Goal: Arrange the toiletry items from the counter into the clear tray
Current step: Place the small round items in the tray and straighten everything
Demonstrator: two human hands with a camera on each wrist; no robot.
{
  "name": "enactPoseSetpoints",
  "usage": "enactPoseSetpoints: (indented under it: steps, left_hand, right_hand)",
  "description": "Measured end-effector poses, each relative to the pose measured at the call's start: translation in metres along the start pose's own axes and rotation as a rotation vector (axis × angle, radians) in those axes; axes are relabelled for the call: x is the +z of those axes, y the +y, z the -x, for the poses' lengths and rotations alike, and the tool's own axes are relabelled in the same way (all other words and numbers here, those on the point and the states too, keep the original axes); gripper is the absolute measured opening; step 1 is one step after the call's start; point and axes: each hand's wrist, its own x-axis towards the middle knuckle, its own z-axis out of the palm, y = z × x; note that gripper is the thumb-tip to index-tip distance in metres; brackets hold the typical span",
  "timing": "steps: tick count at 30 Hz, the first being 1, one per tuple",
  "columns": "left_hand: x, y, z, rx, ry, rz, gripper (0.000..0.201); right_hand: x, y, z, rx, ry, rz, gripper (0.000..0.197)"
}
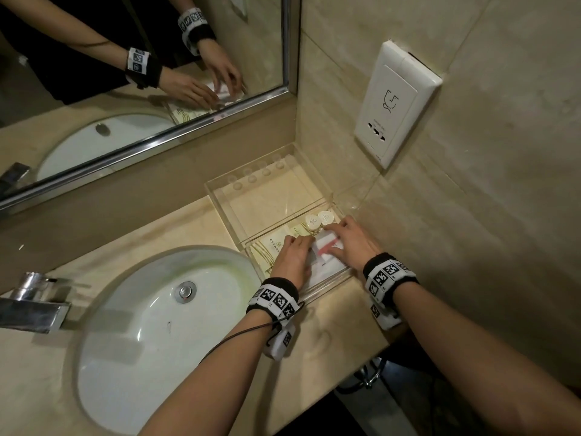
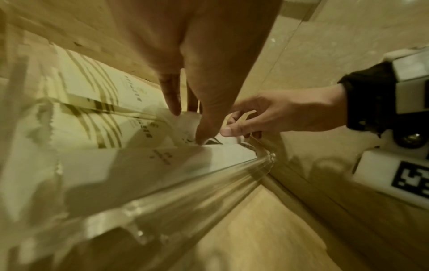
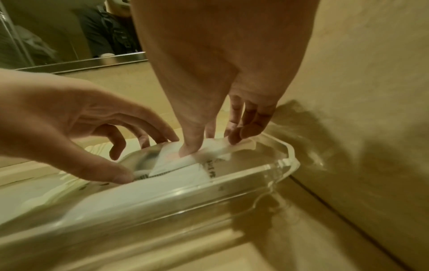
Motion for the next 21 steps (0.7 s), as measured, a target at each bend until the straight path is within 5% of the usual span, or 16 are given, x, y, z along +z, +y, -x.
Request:
enactPoseSetpoints:
  steps: [13, 21]
  left_hand:
    - [-0.006, -0.003, 0.001, 0.025, -0.046, 0.028, 0.062]
    - [-0.029, -0.019, 0.012, 0.034, 0.094, -0.068, 0.039]
  right_hand:
    - [-0.011, -0.009, 0.001, 0.017, -0.078, 0.139, 0.057]
    - [-0.015, -0.017, 0.003, 0.04, -0.013, 0.059, 0.055]
